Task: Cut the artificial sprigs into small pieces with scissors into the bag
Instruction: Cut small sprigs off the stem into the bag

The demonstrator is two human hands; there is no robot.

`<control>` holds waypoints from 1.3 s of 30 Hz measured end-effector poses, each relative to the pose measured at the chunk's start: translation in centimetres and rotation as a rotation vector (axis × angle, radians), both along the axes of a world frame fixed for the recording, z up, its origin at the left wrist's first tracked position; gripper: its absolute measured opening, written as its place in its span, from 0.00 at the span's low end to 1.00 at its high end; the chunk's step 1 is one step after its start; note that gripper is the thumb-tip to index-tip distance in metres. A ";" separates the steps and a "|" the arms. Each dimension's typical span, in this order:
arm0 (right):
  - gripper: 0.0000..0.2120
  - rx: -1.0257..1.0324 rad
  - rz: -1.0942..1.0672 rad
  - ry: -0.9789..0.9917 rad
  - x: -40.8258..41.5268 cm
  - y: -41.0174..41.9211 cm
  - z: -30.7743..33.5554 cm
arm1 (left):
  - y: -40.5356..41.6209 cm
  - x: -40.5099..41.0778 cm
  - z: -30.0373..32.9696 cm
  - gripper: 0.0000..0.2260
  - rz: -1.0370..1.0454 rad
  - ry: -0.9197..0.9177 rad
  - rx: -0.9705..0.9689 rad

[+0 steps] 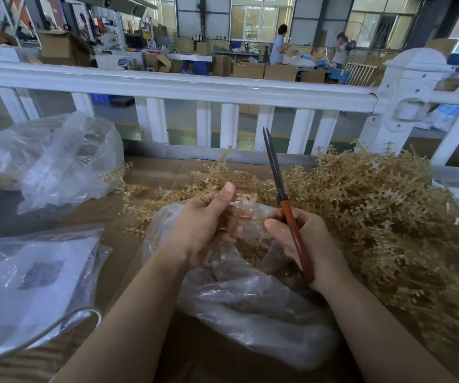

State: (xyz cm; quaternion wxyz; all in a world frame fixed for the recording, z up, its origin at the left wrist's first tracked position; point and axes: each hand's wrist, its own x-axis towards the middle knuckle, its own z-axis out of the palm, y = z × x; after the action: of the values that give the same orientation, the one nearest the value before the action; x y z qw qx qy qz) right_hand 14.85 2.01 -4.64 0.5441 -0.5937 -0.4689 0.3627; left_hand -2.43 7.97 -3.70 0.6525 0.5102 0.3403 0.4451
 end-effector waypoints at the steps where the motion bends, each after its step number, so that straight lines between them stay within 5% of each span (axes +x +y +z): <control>1: 0.07 -0.003 -0.002 0.011 -0.1 0.0 0.1 | 0.0 -0.1 0.1 0.20 -0.011 -0.009 -0.017; 7: 0.18 0.021 -0.024 0.168 0.0 0.2 0.0 | 0.0 -0.8 0.7 0.26 -0.179 -0.094 -0.095; 13: 0.10 0.034 -0.028 0.221 0.2 0.2 -0.3 | 0.1 -1.5 0.6 0.12 -0.228 -0.137 -0.105; 19: 0.06 0.022 -0.007 0.351 0.5 0.2 -0.1 | 0.4 -1.7 0.7 0.17 -0.302 -0.123 -0.142; 32: 0.05 0.072 0.067 0.377 1.1 0.3 -0.5 | 0.7 -1.6 0.4 0.06 -0.291 -0.102 -0.116; 37: 0.07 0.066 0.097 0.374 0.9 0.1 -0.1 | 0.2 -0.7 0.4 0.16 -0.153 -0.107 -0.067; 39: 0.07 0.060 0.091 0.365 0.8 0.0 0.1 | 0.1 -0.5 0.4 0.23 -0.008 -0.031 0.095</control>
State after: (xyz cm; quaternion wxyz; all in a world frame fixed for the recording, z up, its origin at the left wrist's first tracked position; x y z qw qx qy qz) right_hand 15.65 2.01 -4.56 0.6205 -0.4800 -0.3994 0.4744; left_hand -2.92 8.11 -3.29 0.6346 0.5347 0.3066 0.4662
